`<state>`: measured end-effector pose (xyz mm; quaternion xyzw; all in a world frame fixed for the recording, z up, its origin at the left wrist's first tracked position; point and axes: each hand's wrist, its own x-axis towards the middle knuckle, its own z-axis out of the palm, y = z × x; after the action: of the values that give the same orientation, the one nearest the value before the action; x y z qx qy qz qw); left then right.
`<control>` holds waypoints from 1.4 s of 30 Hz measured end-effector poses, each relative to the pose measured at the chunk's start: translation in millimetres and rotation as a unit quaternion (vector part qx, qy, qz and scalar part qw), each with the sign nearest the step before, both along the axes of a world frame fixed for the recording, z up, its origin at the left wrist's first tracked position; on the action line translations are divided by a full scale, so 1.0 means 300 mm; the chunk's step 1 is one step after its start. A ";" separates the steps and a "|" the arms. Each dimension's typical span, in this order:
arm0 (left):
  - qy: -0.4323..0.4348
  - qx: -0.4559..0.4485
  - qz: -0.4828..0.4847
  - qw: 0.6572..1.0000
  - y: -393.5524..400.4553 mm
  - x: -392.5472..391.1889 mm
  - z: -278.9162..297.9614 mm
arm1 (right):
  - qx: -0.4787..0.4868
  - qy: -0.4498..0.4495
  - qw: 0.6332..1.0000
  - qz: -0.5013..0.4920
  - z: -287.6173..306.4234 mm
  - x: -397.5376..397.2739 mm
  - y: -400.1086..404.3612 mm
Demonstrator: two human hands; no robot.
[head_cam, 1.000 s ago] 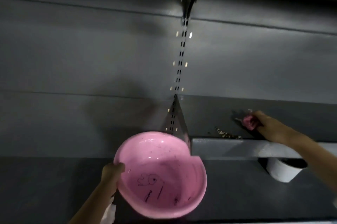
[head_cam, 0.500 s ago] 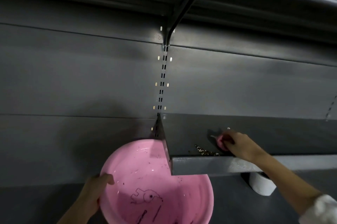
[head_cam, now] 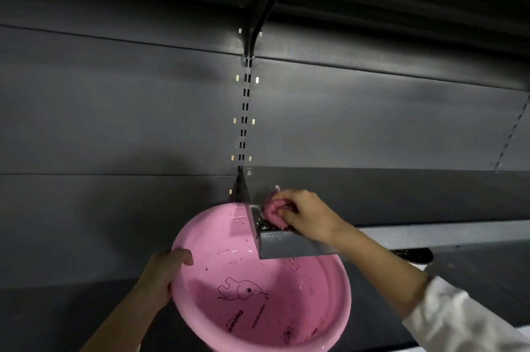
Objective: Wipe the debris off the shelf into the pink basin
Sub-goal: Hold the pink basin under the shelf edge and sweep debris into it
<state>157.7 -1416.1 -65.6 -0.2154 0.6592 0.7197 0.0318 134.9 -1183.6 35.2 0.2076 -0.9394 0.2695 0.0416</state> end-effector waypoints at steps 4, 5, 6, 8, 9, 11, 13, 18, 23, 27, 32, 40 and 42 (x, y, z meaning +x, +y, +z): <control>-0.010 -0.015 0.000 1.000 -0.018 0.007 0.008 | -0.011 0.023 0.994 -0.107 0.043 -0.031 0.114; -0.014 -0.017 0.002 1.000 -0.021 0.011 0.010 | 0.003 0.018 0.992 -0.129 0.038 -0.031 0.131; -0.016 -0.018 0.004 1.000 -0.022 0.014 0.010 | 0.018 0.008 0.990 -0.138 0.026 -0.026 0.131; -0.025 -0.016 0.006 1.000 -0.023 0.012 0.003 | 0.044 0.014 0.989 -0.142 -0.002 -0.005 0.099; -0.031 -0.014 0.007 0.999 -0.022 0.011 -0.001 | 0.053 0.023 0.988 -0.140 -0.010 0.004 0.078; -0.038 -0.017 0.009 0.999 -0.018 0.010 -0.002 | 0.057 0.037 0.990 -0.122 -0.015 0.012 0.035; -0.037 -0.019 0.010 0.999 -0.019 0.009 -0.003 | 0.064 0.047 0.992 -0.099 -0.017 0.015 -0.004; -0.035 -0.021 0.007 0.999 -0.022 0.007 0.001 | 0.056 0.068 0.995 -0.039 -0.033 0.022 -0.098; -0.036 -0.037 0.011 0.999 -0.023 0.007 0.016 | 0.034 0.050 0.997 0.051 -0.041 0.021 -0.174; -0.032 -0.039 0.009 0.999 -0.029 0.005 0.026 | -0.053 0.055 0.993 0.088 -0.028 0.004 -0.148; -0.024 -0.036 0.001 0.999 -0.021 0.021 0.036 | -0.021 0.073 0.997 0.015 0.018 -0.073 0.076; -0.031 -0.028 0.024 0.999 -0.030 0.049 0.018 | 0.008 0.047 0.999 0.008 -0.034 -0.050 0.179; -0.032 -0.032 0.029 0.999 -0.031 0.052 0.021 | 0.005 0.044 0.998 0.051 -0.033 -0.036 0.093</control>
<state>173.4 -1425.4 -59.3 -0.2584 0.6743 0.6914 0.0248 124.0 -1155.8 25.4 0.2670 -0.9262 0.2574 0.0682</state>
